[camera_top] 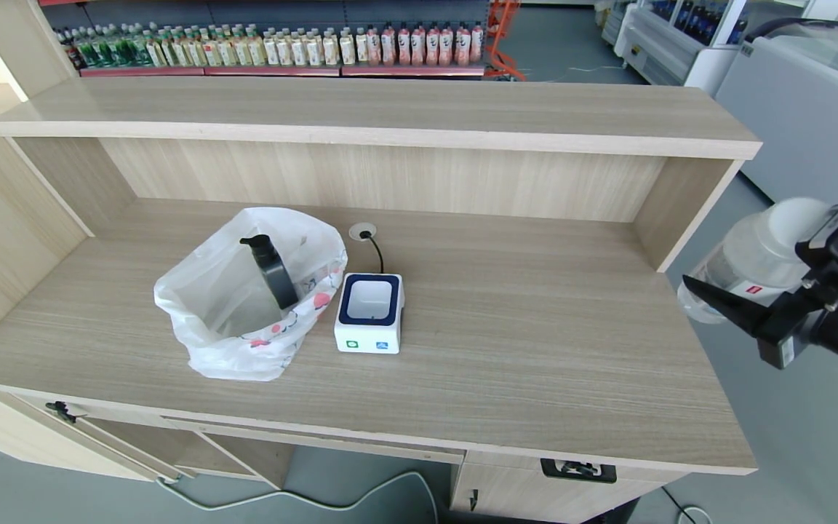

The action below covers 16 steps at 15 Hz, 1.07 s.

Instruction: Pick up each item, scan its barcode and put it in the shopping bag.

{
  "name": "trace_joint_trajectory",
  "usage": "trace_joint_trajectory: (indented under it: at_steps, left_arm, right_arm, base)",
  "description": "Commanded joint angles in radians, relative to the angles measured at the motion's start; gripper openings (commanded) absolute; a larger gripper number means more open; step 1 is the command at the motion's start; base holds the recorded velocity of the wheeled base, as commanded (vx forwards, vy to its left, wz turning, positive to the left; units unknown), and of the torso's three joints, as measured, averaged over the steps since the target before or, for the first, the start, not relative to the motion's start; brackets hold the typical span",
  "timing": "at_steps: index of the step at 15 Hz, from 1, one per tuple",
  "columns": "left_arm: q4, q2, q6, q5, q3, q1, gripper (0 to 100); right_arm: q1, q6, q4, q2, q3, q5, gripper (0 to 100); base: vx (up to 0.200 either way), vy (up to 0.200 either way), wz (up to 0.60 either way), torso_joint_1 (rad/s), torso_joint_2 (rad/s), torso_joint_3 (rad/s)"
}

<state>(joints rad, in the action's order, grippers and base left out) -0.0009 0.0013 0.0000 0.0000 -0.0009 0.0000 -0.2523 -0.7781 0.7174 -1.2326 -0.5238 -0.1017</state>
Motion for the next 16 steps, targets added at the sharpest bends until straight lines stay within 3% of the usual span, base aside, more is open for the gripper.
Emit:
trace_joint_trajectory:
  at_steps: [1,8,16]
  left_arm:
    - [-0.001,0.0,0.0,0.0,-0.001,0.0,100]
    - [0.001,0.0,0.0,0.0,0.001,0.0,100]
    - [0.001,0.0,0.0,0.0,-0.001,0.0,100]
  right_arm:
    - [0.013,-0.024,0.027,-0.035,0.005,-0.003,0]
    - [-0.004,0.0,0.051,-0.038,-0.018,-0.096,0]
    - [-0.004,-0.004,0.05,-0.033,-0.041,-0.099,0]
  base:
    - [0.0,0.0,0.0,0.0,0.0,0.0]
    - [0.0,0.0,0.0,0.0,0.0,0.0]
    - [0.0,0.0,0.0,0.0,0.0,0.0]
